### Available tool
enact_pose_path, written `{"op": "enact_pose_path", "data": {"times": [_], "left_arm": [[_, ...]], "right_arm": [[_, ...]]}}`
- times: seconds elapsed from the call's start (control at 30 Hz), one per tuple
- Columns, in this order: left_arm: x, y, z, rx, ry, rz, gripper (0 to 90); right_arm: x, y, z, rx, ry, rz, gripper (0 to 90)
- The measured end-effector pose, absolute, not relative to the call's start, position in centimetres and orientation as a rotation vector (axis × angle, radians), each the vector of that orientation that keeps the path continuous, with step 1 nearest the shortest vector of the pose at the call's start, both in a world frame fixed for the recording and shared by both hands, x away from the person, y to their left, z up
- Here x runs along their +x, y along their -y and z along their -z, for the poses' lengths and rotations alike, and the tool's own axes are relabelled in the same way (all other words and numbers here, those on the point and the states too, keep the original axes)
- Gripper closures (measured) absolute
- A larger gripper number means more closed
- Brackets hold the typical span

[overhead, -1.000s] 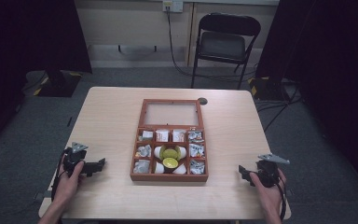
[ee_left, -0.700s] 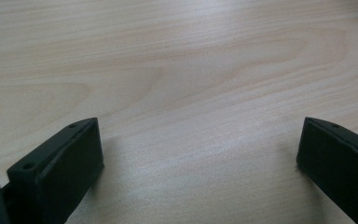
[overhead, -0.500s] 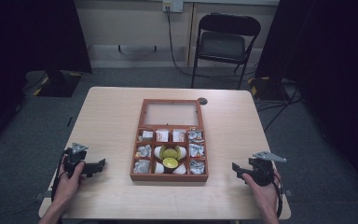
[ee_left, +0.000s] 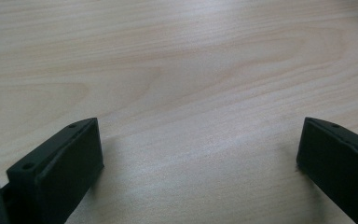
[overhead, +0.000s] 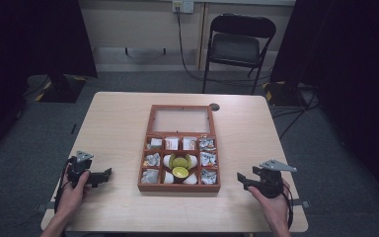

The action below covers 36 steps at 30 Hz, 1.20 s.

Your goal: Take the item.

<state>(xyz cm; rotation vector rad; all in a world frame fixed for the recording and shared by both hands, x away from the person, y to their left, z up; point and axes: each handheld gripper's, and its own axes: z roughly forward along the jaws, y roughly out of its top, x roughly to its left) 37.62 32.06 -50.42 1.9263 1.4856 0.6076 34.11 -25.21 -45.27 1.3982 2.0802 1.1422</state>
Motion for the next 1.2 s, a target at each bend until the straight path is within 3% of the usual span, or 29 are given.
{"op": "enact_pose_path", "data": {"times": [0.63,1.2], "left_arm": [[37.6,-32.0,50.4,1.926,-1.483,-0.607,0.0],[37.6,-32.0,50.4,1.926,-1.483,-0.607,0.0]], "right_arm": [[35.7,20.1,42.5,1.222,-2.158,-1.238,32.3],[37.5,15.5,41.5,1.118,-2.257,-1.28,40.6]]}}
